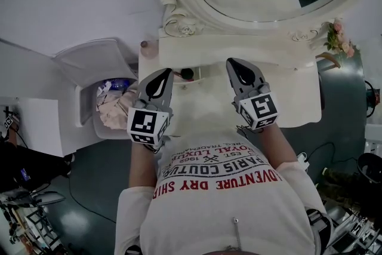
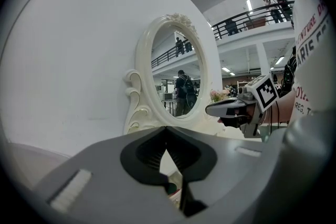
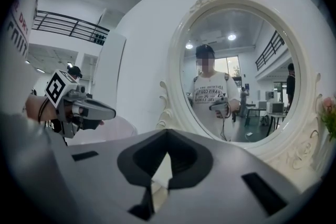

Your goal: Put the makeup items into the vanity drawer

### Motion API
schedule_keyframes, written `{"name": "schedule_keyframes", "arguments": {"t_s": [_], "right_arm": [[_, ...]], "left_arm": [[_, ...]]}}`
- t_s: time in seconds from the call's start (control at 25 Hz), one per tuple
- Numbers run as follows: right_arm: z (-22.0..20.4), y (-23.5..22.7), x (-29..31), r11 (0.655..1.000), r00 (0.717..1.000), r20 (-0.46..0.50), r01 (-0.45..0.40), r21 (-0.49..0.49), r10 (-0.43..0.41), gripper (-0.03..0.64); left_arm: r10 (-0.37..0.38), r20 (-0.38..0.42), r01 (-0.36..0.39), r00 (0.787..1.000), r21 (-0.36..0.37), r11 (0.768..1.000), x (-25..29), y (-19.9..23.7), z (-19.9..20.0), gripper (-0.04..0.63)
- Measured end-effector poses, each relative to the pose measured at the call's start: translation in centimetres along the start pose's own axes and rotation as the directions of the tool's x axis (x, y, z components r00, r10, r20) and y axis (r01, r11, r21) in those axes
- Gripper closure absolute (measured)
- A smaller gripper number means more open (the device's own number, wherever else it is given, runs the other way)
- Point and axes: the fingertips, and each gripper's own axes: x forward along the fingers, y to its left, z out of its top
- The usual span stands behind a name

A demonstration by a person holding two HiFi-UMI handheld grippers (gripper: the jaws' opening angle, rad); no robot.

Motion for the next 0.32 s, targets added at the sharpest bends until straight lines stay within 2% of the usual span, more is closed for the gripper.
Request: {"name": "schedule_keyframes", "arguments": {"t_s": [0.32], "right_arm": [[-0.15, 0.48, 0.2, 1.0, 1.0, -0.006, -0.012, -0.006, 0.012, 0.609]], "left_arm": [[0.002, 0.008, -0.002, 1.0, -0.01, 1.0, -0.18, -0.11, 0.04, 0.584]]}}
